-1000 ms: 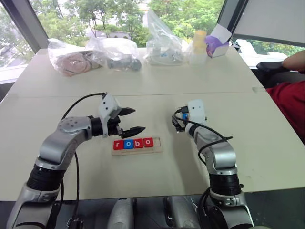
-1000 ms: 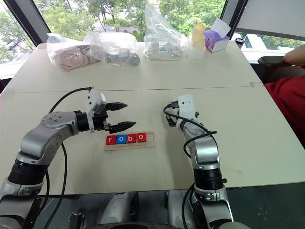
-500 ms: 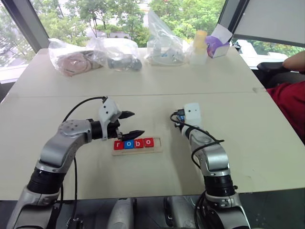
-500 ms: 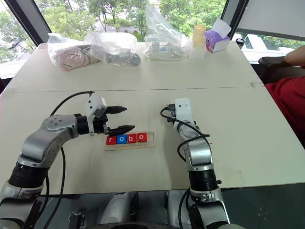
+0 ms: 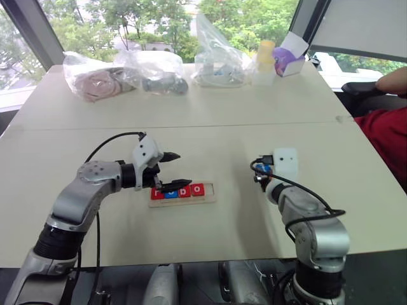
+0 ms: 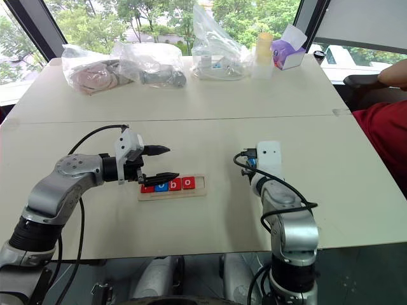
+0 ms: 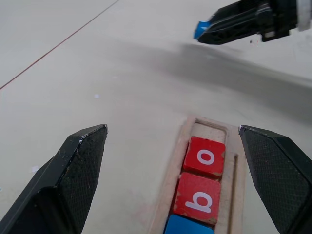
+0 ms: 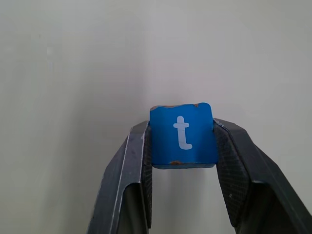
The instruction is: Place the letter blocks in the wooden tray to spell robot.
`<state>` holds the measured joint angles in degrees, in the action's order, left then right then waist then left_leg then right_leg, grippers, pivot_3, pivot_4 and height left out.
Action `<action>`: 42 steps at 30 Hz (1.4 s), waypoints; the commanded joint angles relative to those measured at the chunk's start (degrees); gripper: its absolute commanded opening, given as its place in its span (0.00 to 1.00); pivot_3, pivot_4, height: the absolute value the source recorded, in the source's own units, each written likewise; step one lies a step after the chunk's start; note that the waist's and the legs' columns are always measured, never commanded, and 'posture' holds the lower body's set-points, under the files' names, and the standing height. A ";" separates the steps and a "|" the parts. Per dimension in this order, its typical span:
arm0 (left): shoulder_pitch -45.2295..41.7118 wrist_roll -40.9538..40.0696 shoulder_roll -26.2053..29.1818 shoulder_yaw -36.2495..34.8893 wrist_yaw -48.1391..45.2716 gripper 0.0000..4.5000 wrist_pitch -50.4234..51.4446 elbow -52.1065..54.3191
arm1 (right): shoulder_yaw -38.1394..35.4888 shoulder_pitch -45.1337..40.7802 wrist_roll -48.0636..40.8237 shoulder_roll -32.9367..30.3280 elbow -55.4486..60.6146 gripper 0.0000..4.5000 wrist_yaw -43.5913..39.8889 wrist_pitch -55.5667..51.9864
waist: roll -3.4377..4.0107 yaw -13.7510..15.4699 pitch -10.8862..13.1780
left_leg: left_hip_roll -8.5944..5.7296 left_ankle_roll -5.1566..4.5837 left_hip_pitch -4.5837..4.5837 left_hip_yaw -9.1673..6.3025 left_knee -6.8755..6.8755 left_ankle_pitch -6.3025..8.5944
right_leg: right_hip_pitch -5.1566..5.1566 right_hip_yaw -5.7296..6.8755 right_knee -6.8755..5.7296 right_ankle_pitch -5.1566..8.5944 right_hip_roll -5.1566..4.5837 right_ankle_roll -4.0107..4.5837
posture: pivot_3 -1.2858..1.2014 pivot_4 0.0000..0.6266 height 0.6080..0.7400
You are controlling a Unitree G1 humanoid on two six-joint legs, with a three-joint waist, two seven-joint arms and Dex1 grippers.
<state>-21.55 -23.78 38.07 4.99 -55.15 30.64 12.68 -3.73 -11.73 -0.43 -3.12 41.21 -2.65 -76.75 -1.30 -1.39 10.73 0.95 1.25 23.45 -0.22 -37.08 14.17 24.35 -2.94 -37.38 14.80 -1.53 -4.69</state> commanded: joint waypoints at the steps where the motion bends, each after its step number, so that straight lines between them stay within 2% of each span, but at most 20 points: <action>1: -0.54 -0.44 0.46 -0.68 -0.80 1.00 -0.43 1.04 | -0.12 2.54 -0.50 0.36 2.49 0.26 0.33 -0.93 | 0.00 0.08 0.00 | 0.00 0.00 0.00 -0.01 -0.01 0.00 | -0.01 0.00 0.00 0.01 0.00 0.01 | 0.52 0.24 1.00; 3: -1.01 -0.40 0.28 -0.80 -0.70 1.00 -0.34 0.65 | 0.54 4.20 -0.59 1.29 1.66 0.50 0.83 0.22 | 0.00 0.08 0.00 | -0.01 0.00 0.00 0.03 -0.01 0.00 | -0.01 0.00 0.02 0.01 -0.02 0.01 | 0.52 0.24 1.00; 4: -1.09 -0.35 0.26 -0.83 -0.70 1.00 -0.35 0.56 | 0.76 4.77 -0.76 1.63 1.51 0.58 0.89 0.49 | 0.00 0.07 0.00 | 0.00 0.00 0.00 0.04 -0.01 0.00 | -0.01 -0.01 0.03 0.01 -0.02 0.01 | 0.52 0.24 1.00; 7: -0.70 -0.49 1.00 -1.33 -1.29 1.00 -0.32 0.73 | -0.71 5.58 -1.43 2.59 1.96 0.94 0.71 2.78 | -0.01 0.04 0.00 | -0.01 0.00 0.00 0.05 -0.01 0.00 | -0.01 -0.01 0.04 0.00 -0.02 -0.02 | 0.52 0.24 1.00; 8: -0.58 -0.73 1.44 -1.78 -1.61 1.00 -0.19 0.78 | -2.10 5.46 -2.31 2.86 2.31 0.99 -0.10 5.11 | 0.00 0.07 0.00 | -0.01 0.00 0.00 0.04 -0.01 0.00 | -0.01 -0.01 0.04 0.00 -0.02 -0.02 | 0.52 0.24 1.00; 11: -0.74 -2.18 3.43 -3.42 -3.16 1.00 0.78 0.83 | -4.66 5.07 -5.51 -1.17 2.45 0.99 -6.11 14.42 | 0.00 0.10 0.00 | 0.00 0.00 0.01 0.05 -0.01 0.00 | -0.02 -0.01 0.06 -0.02 -0.02 -0.06 | 0.52 0.24 1.00; 16: -1.50 -3.79 9.79 -5.01 -9.03 1.00 1.58 0.00 | -9.62 5.67 -15.60 -19.63 -5.48 0.99 -30.43 29.97 | 0.00 0.01 0.01 | -0.02 0.00 0.02 0.10 -0.01 0.00 | -0.06 -0.01 0.18 -0.03 -0.03 -0.10 | 0.52 0.24 1.00; 20: -2.07 -3.86 10.17 -4.11 -11.70 1.00 0.87 -2.15 | -9.22 6.32 -16.62 -32.85 -21.48 0.99 -48.80 48.70 | -0.01 0.26 0.01 | -0.06 -0.01 0.01 0.25 0.00 0.00 | -0.16 0.01 0.24 0.05 -0.01 -0.03 | 0.52 0.24 1.00; 23: -3.05 -2.82 8.34 -3.79 -11.24 1.00 -0.54 -5.02 | -5.77 3.86 -13.84 -38.34 -33.98 0.99 -55.49 59.30 | -0.02 0.26 0.02 | -0.08 -0.01 -0.02 0.32 -0.05 0.00 | -0.21 0.00 0.24 0.05 0.01 -0.02 | 0.52 0.24 1.00; 27: -1.34 -3.64 8.49 -4.14 -10.93 1.00 0.80 -1.30 | -2.31 -1.94 -12.90 -40.86 -48.91 0.99 -64.15 71.67 | -0.04 -0.31 0.06 | -0.04 -0.02 -0.04 0.36 -0.07 0.00 | -0.19 -0.01 0.21 -0.05 0.06 -0.16 | 0.52 0.24 1.00; 30: 1.89 -4.16 11.03 -4.67 -11.37 1.00 2.98 3.00 | 0.61 -4.81 -12.61 -41.78 -55.16 0.99 -69.47 75.59 | -0.03 -0.67 0.06 | -0.03 -0.03 -0.03 0.32 -0.04 0.01 | -0.18 -0.01 0.18 -0.08 0.04 -0.24 | 0.52 0.24 1.00; 42: 6.43 -5.45 12.88 -8.86 -6.93 1.00 6.09 7.78 | 6.11 -10.31 -10.51 -37.09 -65.47 0.99 -71.79 83.98 | -0.02 -1.00 0.06 | 0.00 -0.05 -0.09 0.10 -0.11 0.02 | -0.21 -0.02 0.05 -0.08 0.01 -0.23 | 0.52 0.24 1.00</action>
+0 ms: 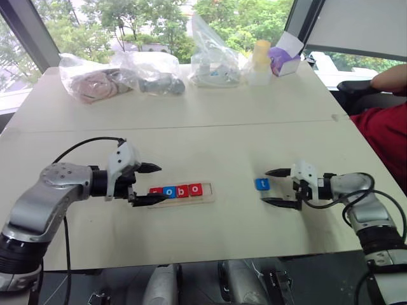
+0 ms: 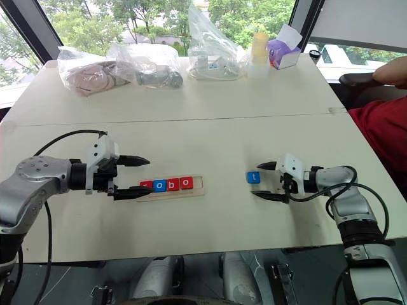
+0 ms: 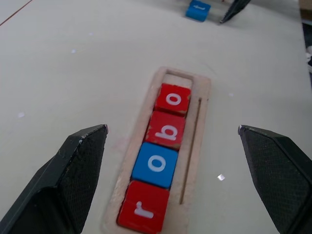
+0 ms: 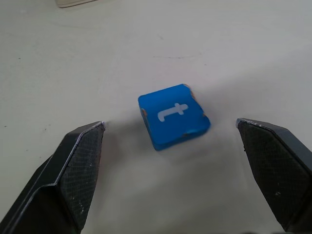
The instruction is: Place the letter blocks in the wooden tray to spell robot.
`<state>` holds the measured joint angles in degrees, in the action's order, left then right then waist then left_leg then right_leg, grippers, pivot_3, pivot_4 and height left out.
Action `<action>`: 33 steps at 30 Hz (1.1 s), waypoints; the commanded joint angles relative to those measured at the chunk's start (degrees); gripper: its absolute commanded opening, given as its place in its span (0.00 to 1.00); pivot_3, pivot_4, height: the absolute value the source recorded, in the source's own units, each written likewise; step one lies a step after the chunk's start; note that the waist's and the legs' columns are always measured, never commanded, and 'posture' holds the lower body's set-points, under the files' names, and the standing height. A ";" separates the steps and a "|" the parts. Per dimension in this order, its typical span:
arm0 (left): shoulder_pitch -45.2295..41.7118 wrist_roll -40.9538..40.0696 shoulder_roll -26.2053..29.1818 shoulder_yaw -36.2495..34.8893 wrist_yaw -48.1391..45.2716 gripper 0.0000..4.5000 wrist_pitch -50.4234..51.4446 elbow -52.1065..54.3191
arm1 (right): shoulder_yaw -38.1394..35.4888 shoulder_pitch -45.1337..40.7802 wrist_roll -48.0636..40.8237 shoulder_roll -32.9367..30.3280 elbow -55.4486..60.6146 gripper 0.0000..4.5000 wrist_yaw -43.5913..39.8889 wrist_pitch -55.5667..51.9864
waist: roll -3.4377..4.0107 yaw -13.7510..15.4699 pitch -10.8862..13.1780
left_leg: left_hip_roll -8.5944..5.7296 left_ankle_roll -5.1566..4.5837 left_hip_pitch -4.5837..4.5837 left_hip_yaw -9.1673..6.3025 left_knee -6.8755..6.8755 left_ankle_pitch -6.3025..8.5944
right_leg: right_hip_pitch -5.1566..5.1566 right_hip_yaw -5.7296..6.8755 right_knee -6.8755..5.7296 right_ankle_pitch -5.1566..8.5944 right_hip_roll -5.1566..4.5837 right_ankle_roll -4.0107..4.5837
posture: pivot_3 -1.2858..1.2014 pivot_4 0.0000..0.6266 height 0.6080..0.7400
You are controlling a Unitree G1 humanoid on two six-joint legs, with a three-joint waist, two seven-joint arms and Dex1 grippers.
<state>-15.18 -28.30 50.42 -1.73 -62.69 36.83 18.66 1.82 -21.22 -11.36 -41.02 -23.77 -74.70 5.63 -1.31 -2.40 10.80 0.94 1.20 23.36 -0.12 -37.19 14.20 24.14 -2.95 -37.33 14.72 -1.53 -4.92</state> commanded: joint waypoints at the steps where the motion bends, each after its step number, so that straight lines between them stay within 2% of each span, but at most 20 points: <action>1: 0.07 -1.00 0.60 -2.12 0.72 1.00 -0.08 1.84 | 0.80 -0.81 0.61 1.09 -0.88 0.94 0.26 2.15 | 0.00 0.01 0.00 | 0.01 0.00 0.00 0.00 0.00 0.00 | 0.00 0.00 0.00 0.00 -0.01 0.00 | 0.52 0.24 1.00; 4: -0.01 -0.89 1.09 -2.11 0.64 1.00 -0.22 1.55 | 1.40 -0.25 1.06 1.16 -1.77 0.74 -0.69 3.43 | -0.01 -0.09 0.00 | 0.00 0.00 -0.02 -0.01 0.00 0.00 | -0.01 0.00 -0.01 0.00 -0.01 0.00 | 0.52 0.24 1.00; 8: -0.35 0.62 2.62 -1.55 -0.29 1.00 -1.72 0.08 | 1.38 0.70 1.55 0.67 -0.37 0.29 0.63 3.16 | 0.00 -0.10 -0.01 | 0.01 0.00 -0.17 0.00 -0.02 0.00 | -0.17 0.00 -0.02 0.00 0.00 0.03 | 0.52 0.24 1.00; 9: -0.60 0.40 2.51 -1.49 -0.26 1.00 -1.72 -0.20 | 1.24 0.65 1.31 0.63 0.09 0.26 0.95 2.05 | 0.00 -0.08 -0.01 | 0.01 0.00 -0.25 0.01 -0.02 0.00 | -0.25 -0.01 -0.01 0.02 -0.02 0.06 | 0.52 0.24 1.00; 11: -0.70 0.47 2.54 -1.25 -0.42 1.00 -2.21 -0.82 | 1.17 0.39 0.71 0.50 2.11 0.26 1.57 -1.45 | 0.00 -0.07 -0.01 | 0.02 0.00 -0.46 0.01 -0.02 0.00 | -0.49 -0.01 0.03 0.12 -0.04 0.23 | 0.52 0.24 1.00; 15: 0.54 2.37 4.45 0.08 -1.95 1.00 -3.30 -2.00 | 3.94 -1.65 -4.75 2.35 17.41 0.26 1.05 -16.73 | 0.02 -0.21 0.00 | 0.04 0.01 -0.74 0.03 0.05 0.00 | -0.69 -0.05 0.03 0.13 -0.05 0.25 | 0.52 0.24 1.00; 19: 0.61 3.08 4.00 0.79 -1.66 1.00 -3.77 -2.09 | 7.94 -4.79 -4.55 5.91 21.64 0.26 1.76 -21.28 | 0.02 -0.06 0.00 | 0.08 0.01 -0.78 -0.01 0.14 0.00 | -0.67 -0.03 0.01 0.12 0.00 0.23 | 0.52 0.24 1.00; 25: 1.75 2.75 3.07 0.26 -0.09 1.00 -2.99 -0.29 | 14.56 -10.35 -2.23 9.89 19.83 0.26 -0.18 -22.28 | 0.03 0.34 0.01 | 0.03 0.01 -0.68 -0.02 0.12 0.01 | -0.67 -0.01 0.07 0.14 -0.13 0.22 | 0.52 0.24 1.00; 33: 4.31 3.01 2.95 -0.25 1.99 1.00 -2.45 2.36 | 18.35 -15.75 3.11 12.57 8.07 0.26 -0.70 -16.23 | 0.03 0.05 0.01 | 0.03 0.01 -0.63 -0.02 0.11 0.01 | -0.64 0.00 0.11 0.13 -0.15 0.21 | 0.52 0.24 1.00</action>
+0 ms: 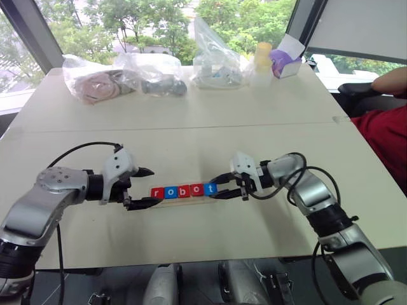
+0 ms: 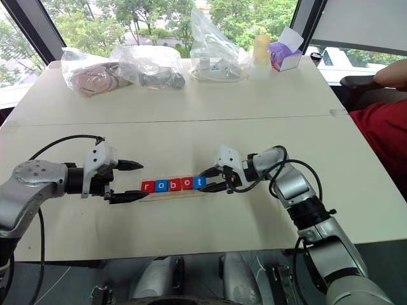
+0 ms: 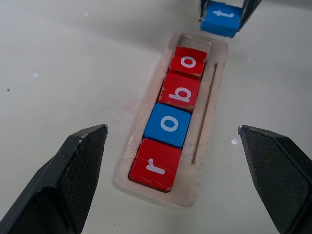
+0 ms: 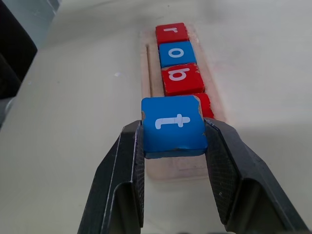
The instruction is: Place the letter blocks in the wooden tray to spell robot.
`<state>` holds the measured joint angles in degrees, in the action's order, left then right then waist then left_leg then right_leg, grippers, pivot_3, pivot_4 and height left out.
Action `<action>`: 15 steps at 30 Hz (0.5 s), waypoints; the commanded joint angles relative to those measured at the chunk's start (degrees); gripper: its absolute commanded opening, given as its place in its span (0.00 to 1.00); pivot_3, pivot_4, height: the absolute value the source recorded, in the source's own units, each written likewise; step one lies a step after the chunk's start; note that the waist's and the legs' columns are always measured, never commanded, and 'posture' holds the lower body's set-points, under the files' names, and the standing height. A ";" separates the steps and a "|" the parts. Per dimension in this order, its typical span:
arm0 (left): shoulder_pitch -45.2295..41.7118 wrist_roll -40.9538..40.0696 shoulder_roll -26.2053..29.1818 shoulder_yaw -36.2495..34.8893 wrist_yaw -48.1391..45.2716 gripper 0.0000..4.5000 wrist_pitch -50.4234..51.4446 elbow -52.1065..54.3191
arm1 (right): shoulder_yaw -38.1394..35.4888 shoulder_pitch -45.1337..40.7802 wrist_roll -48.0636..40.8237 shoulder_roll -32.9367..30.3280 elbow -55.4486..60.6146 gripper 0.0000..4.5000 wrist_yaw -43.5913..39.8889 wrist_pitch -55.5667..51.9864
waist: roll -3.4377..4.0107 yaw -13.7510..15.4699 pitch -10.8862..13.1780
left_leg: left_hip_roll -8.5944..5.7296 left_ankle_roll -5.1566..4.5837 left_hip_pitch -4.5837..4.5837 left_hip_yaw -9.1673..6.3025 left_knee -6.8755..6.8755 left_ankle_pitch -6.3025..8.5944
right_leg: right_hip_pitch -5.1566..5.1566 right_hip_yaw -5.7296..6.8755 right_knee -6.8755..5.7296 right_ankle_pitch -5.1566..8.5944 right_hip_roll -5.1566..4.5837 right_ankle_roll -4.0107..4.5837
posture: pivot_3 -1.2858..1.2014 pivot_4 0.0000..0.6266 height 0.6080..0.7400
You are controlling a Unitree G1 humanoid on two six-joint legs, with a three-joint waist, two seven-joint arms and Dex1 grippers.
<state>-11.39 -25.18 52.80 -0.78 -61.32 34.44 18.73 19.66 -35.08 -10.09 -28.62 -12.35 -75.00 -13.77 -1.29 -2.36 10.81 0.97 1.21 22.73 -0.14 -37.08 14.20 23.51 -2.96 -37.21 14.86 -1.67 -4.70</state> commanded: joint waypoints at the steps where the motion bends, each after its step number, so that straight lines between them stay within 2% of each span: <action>1: 0.57 -0.52 0.34 -1.48 0.92 1.00 0.33 2.60 | 0.71 -2.18 2.38 0.35 -4.59 0.26 -0.48 4.04 | 0.00 0.01 0.00 | 0.00 0.00 0.01 0.00 0.00 0.00 | 0.00 0.01 0.00 0.00 0.00 0.00 | 0.52 0.24 1.00; 15: -0.41 -0.57 -0.46 -0.58 2.39 1.00 0.44 2.56 | 0.50 -3.09 4.04 3.49 -9.26 0.26 1.26 7.16 | 0.00 -0.14 0.00 | 0.01 0.00 -0.04 0.00 0.00 0.00 | -0.01 0.00 -0.03 -0.02 0.02 -0.02 | 0.52 0.24 1.00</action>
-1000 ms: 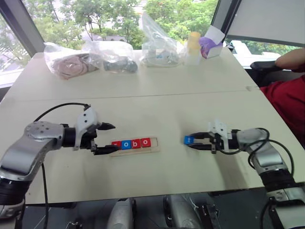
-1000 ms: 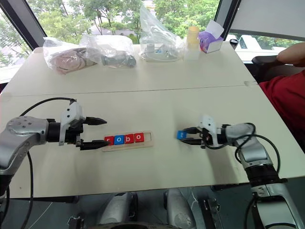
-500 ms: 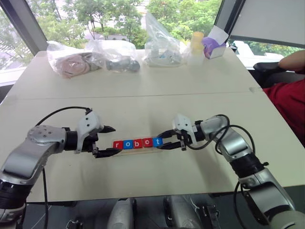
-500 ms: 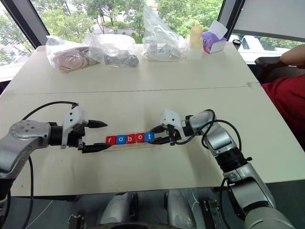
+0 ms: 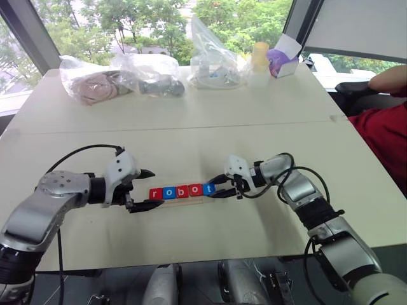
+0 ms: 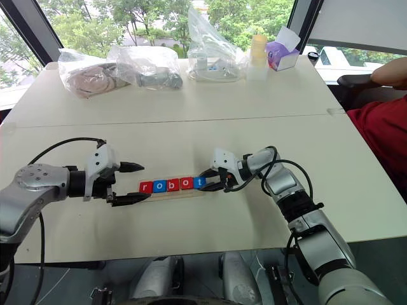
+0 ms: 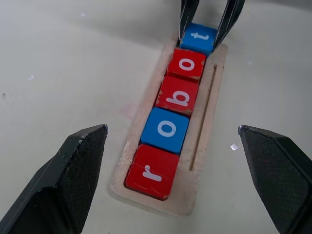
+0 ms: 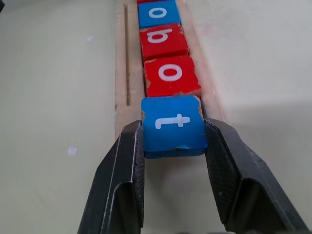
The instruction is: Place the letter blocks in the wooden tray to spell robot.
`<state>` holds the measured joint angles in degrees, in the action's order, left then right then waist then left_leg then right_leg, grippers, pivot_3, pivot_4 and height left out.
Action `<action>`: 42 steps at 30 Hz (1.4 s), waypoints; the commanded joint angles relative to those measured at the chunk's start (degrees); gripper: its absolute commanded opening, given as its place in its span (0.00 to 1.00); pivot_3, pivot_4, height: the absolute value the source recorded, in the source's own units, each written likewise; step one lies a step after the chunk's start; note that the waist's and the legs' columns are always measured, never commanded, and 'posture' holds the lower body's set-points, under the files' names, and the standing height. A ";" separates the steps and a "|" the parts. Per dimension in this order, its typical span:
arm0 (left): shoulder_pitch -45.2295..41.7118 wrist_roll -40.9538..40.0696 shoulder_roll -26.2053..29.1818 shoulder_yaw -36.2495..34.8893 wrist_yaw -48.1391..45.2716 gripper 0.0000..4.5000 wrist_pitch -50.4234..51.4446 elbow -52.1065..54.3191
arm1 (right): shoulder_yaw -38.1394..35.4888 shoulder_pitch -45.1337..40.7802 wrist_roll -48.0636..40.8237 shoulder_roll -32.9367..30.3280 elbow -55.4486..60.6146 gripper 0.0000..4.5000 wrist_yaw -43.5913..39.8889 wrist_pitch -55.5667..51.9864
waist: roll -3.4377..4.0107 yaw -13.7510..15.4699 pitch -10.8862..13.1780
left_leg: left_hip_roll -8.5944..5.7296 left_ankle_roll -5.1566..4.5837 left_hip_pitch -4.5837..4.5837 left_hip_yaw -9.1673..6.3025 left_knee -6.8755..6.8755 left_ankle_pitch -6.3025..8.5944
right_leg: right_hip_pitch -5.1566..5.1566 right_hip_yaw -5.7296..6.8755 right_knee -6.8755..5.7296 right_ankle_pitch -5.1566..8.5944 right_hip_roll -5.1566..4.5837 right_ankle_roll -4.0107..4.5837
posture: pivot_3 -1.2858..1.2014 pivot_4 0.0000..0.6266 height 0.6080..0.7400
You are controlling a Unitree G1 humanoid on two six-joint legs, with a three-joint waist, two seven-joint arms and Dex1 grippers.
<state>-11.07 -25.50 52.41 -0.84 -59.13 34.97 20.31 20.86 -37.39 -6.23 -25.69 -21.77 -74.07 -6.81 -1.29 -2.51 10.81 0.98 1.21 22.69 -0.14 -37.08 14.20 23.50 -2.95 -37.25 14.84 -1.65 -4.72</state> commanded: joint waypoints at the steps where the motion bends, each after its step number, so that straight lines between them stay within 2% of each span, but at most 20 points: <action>1: -0.82 -0.12 -0.17 -0.41 0.26 1.00 -0.27 0.87 | -0.78 -0.67 -0.38 0.89 0.66 0.26 -0.01 -0.33 | 0.00 0.01 0.00 | 0.00 0.00 0.00 0.00 0.00 0.00 | 0.00 0.00 0.00 0.00 0.00 0.00 | 0.52 0.24 1.00; 17: -1.33 1.13 -2.30 -0.18 2.42 1.00 -0.86 1.04 | -0.77 -0.79 0.22 3.18 -0.54 0.26 1.14 -1.23 | 0.00 -0.05 0.00 | 0.00 0.00 -0.01 -0.01 0.01 0.00 | 0.00 0.00 -0.01 -0.01 -0.01 -0.02 | 0.52 0.24 1.00; 19: -1.34 1.17 -2.32 -0.19 2.45 1.00 -0.82 1.06 | -0.95 -0.73 0.35 3.33 -0.43 0.51 1.69 -1.17 | 0.00 -0.06 0.00 | 0.00 0.00 -0.02 0.00 0.01 0.00 | 0.00 0.00 -0.01 -0.01 0.00 -0.02 | 0.52 0.24 1.00; 22: -1.31 1.23 -2.35 -0.12 2.59 1.00 -0.73 1.22 | -2.21 -0.79 -0.04 3.55 0.73 0.82 3.33 -1.17 | 0.00 -0.01 0.00 | 0.01 0.00 -0.04 -0.01 0.01 0.00 | -0.01 0.00 -0.01 -0.01 0.00 -0.02 | 0.52 0.24 1.00; 27: -1.26 0.80 -2.38 -0.53 2.68 1.00 -0.40 1.08 | -5.98 -0.13 -2.37 3.22 4.30 0.82 6.66 -3.77 | 0.01 0.09 0.00 | -0.01 0.00 0.01 -0.02 0.01 0.00 | 0.00 0.00 0.00 -0.01 -0.04 -0.02 | 0.52 0.24 1.00; 34: -0.98 0.81 -1.71 -1.31 2.24 1.00 -0.50 0.19 | -7.10 3.46 -3.14 1.61 11.55 0.82 8.27 -6.76 | 0.01 0.07 0.00 | -0.01 0.00 0.01 -0.03 0.04 0.00 | 0.01 0.00 0.01 -0.01 -0.04 -0.01 | 0.52 0.24 1.00; 38: 0.60 -2.52 -0.50 -6.30 1.48 1.00 1.89 0.18 | -9.42 8.01 -7.09 -2.01 22.99 0.82 8.00 -13.47 | 0.01 0.08 0.01 | -0.01 0.00 0.05 -0.03 0.04 0.00 | 0.04 0.00 0.01 -0.01 -0.04 -0.01 | 0.52 0.24 1.00; 42: 6.25 -5.93 1.49 -13.51 0.38 1.00 4.32 1.25 | -13.50 13.76 -12.35 -5.80 34.67 0.82 10.46 -22.30 | 0.01 0.00 0.01 | 0.02 0.00 0.12 -0.04 0.06 0.01 | 0.13 0.01 0.01 0.00 -0.05 -0.02 | 0.52 0.24 1.00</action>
<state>-6.31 -29.52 52.85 -10.26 -58.00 38.48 20.05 10.10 -24.73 -15.30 -30.49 7.25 -64.65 -25.98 -1.28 -2.51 10.81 1.01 1.21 22.82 -0.18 -37.01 14.21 23.64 -2.95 -37.23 14.85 -1.71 -4.72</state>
